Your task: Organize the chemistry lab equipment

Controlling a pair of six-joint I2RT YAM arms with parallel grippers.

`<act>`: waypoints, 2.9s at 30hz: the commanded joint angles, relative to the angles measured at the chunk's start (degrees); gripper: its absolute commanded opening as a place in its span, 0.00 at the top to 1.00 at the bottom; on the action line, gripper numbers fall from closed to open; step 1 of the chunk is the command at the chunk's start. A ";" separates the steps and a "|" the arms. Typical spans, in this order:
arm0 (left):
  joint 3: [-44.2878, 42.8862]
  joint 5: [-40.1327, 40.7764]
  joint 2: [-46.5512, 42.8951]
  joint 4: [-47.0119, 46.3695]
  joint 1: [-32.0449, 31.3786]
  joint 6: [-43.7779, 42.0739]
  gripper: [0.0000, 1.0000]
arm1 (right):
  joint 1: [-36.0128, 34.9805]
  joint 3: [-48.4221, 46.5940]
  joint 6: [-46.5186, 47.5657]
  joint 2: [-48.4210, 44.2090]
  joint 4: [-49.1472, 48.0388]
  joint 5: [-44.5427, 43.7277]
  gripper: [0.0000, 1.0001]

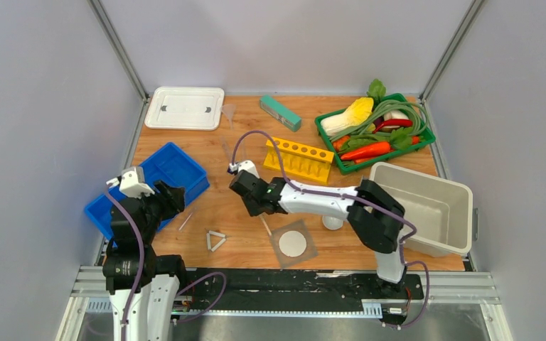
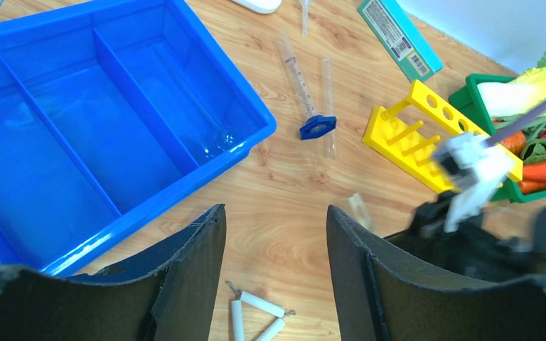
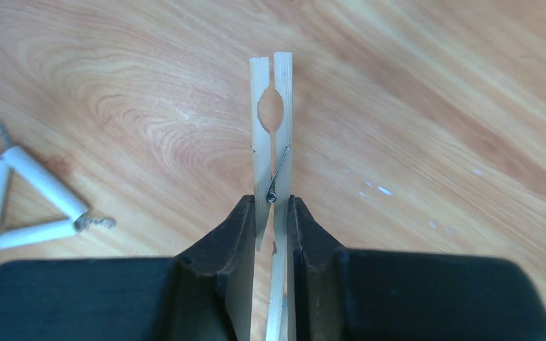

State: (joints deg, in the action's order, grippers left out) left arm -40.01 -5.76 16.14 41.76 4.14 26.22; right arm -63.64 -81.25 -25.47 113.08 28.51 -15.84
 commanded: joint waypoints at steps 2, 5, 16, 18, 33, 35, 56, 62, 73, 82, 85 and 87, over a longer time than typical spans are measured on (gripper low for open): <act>0.54 -1.45 0.65 -2.21 -0.10 -0.82 0.38 | 3.95 0.92 -2.03 -15.23 3.73 -3.23 0.89; 0.90 -1.89 0.56 -2.73 -0.10 -0.56 0.38 | 8.33 2.23 -4.84 -22.17 7.16 -3.50 0.89; 1.25 -2.68 -0.06 -3.26 -0.10 -0.38 0.38 | 35.93 16.20 -15.30 -49.95 11.48 -4.82 0.90; 1.25 -2.85 -0.14 -3.17 -0.10 -0.38 0.38 | 41.55 19.19 -17.67 -54.34 12.09 -5.17 0.97; 1.34 -3.64 0.29 -3.44 -0.19 -0.29 0.39 | 66.00 32.29 -32.70 -65.79 22.99 -11.14 0.98; 1.34 -3.82 0.47 -3.44 -0.10 -0.29 0.39 | 66.80 33.52 -34.11 -65.97 23.78 -12.64 0.98; 1.25 -3.56 1.52 -3.35 -0.19 -0.29 0.38 | 72.43 37.49 -32.27 -64.91 18.51 -6.40 0.69; 1.34 -3.91 2.05 -3.44 -0.10 -0.20 0.37 | 72.51 35.03 -29.72 -68.51 19.03 -4.64 0.58; 0.72 -7.59 6.44 -2.74 -0.10 -0.82 0.36 | 66.99 31.16 -8.72 -73.61 3.67 25.49 0.52; -1.38 -9.43 14.52 3.76 -0.10 3.58 0.37 | 41.08 27.20 -6.09 -68.09 0.07 21.55 0.50; -3.31 -12.78 16.90 5.52 -0.10 2.70 0.38 | 31.94 25.97 -4.76 -61.86 -1.35 19.54 0.48; -4.89 -12.79 16.65 6.23 -0.19 1.39 0.39 | 25.43 25.09 -4.76 -57.47 -3.19 17.25 0.48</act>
State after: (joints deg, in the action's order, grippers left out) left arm -40.18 -15.70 32.58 45.69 4.14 28.21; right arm -29.23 -53.45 -32.77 49.21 30.50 4.51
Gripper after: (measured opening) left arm 0.617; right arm 0.514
